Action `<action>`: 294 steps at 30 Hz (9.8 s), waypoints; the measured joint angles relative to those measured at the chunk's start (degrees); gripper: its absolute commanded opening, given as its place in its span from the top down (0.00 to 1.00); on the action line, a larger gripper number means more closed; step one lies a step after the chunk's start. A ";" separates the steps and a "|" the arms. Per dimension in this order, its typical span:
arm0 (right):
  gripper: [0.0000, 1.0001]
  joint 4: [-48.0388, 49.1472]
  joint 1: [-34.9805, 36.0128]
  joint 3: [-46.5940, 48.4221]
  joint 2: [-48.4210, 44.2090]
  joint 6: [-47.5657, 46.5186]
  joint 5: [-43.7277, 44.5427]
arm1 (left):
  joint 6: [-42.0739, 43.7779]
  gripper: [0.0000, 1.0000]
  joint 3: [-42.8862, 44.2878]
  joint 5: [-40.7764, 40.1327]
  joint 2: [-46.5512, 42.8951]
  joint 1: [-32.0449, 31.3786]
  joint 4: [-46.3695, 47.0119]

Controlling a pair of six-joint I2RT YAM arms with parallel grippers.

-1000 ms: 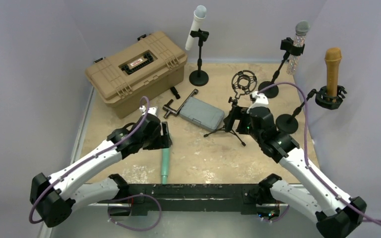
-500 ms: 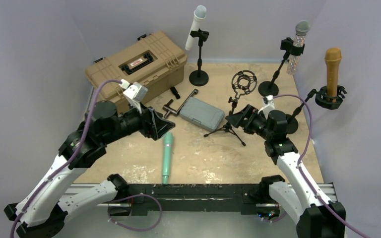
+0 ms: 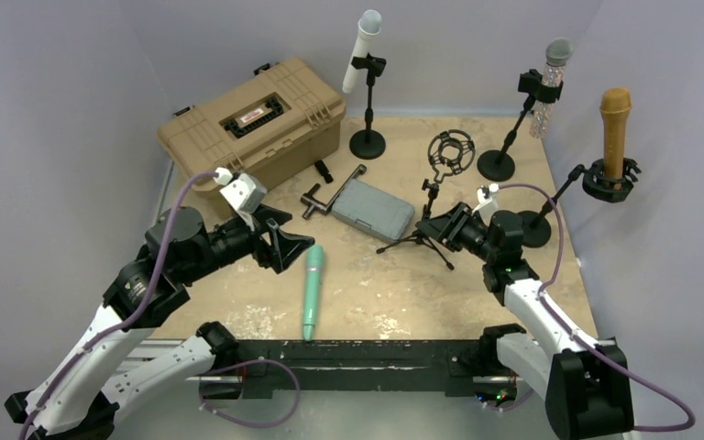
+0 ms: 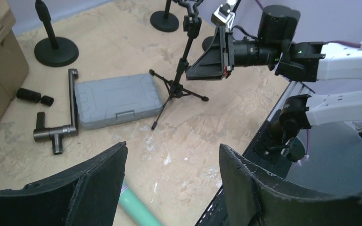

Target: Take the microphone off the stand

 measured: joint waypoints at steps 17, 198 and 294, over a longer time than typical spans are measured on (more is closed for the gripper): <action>0.70 1.75 -0.26 0.90 3.56 0.61 0.22 | 0.61 0.30 -3.43 -0.98 -1.22 0.00 0.98; 0.16 -21.75 6.75 13.84 -0.26 -16.94 23.10 | 1.07 0.30 -3.43 -3.32 2.91 0.00 0.83; 0.29 -22.43 -11.52 54.97 19.85 -68.37 95.91 | -4.96 0.29 -5.70 1.92 -1.36 1.60 3.82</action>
